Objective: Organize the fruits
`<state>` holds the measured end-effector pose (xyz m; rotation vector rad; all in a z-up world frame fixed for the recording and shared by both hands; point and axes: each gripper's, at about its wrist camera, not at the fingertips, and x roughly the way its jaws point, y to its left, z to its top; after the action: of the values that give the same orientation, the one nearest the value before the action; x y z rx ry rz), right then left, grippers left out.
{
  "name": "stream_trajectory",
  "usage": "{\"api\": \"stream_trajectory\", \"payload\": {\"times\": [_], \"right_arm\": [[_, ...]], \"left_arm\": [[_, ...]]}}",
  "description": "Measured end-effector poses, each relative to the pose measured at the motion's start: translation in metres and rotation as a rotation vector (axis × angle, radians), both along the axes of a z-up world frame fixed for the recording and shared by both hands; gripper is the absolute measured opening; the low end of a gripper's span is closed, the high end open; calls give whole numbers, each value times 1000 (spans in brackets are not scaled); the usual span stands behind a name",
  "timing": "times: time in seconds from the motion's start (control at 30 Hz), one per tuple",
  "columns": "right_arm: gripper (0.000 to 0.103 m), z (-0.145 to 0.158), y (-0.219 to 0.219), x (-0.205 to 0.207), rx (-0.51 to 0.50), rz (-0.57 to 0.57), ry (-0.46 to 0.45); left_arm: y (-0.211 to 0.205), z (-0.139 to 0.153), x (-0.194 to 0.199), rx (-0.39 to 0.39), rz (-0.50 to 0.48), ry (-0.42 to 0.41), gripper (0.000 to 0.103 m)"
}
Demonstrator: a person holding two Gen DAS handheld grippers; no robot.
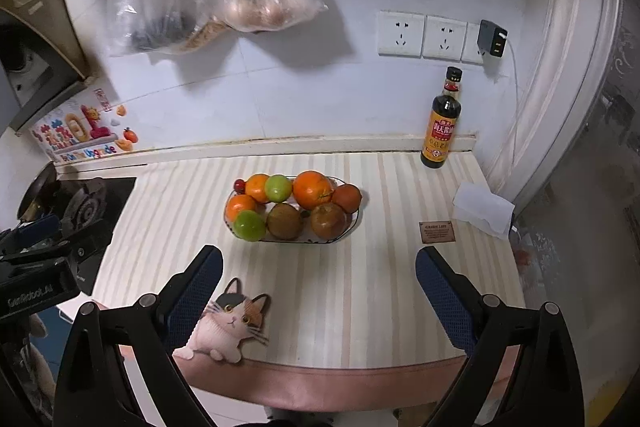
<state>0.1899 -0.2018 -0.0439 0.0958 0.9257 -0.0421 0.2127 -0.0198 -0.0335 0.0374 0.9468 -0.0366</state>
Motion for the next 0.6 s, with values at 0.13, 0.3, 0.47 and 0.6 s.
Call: {"api": "stream_trajectory", "payload": {"times": [0.13,0.3,0.47,0.6], "right_arm": [[99,-9,-2,21,-9,2,19],[99,-16,1,40,-23,19,39],[99,-23,5,53,-20,31,64],[99,-28,5,58,-10,33,76]], "left_arm": [[-3,-11,16,6,7,23,103],[-5,-19,29,-3,22,41,103],[-6,-23,36,2,28,52,103],[-7,-24,39,2,28,54,103]]}}
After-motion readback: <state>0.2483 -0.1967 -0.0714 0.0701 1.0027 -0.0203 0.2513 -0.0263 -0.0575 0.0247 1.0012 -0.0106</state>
